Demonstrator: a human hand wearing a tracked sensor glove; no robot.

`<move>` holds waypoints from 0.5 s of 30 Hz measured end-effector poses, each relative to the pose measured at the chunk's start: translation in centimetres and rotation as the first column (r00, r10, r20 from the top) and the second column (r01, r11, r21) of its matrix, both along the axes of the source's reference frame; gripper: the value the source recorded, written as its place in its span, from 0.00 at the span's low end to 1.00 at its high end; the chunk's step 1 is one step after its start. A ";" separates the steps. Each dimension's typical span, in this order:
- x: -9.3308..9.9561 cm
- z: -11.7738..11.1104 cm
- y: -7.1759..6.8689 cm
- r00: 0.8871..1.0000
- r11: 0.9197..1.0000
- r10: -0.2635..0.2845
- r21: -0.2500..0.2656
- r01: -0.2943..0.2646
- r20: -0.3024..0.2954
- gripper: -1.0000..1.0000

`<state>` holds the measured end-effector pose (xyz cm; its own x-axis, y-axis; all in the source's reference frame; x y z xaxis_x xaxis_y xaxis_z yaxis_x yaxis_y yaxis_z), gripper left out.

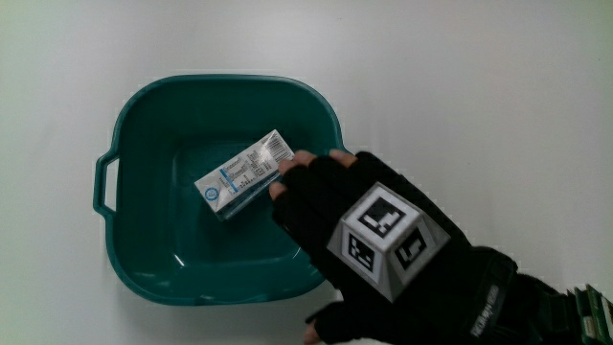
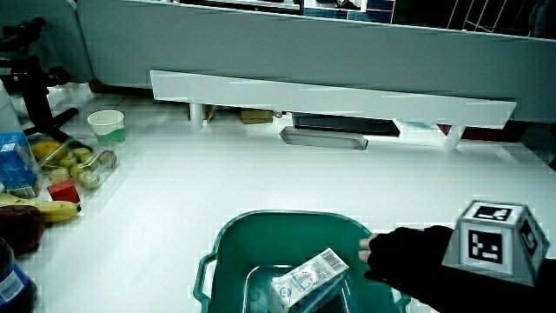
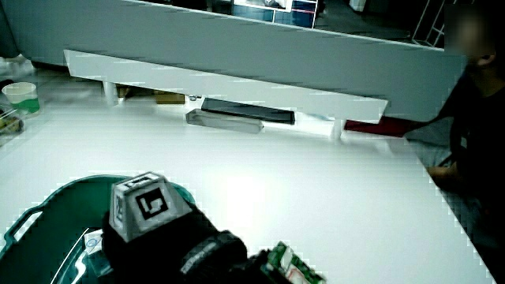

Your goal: Pick milk

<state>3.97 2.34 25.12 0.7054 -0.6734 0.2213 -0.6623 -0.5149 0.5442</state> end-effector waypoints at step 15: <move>-3.6 1.8 -5.4 0.998 0.999 0.041 -0.003 -0.041 -0.040 0.50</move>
<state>0.38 -3.03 26.95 0.7407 -0.6428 0.1952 -0.6185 -0.5391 0.5717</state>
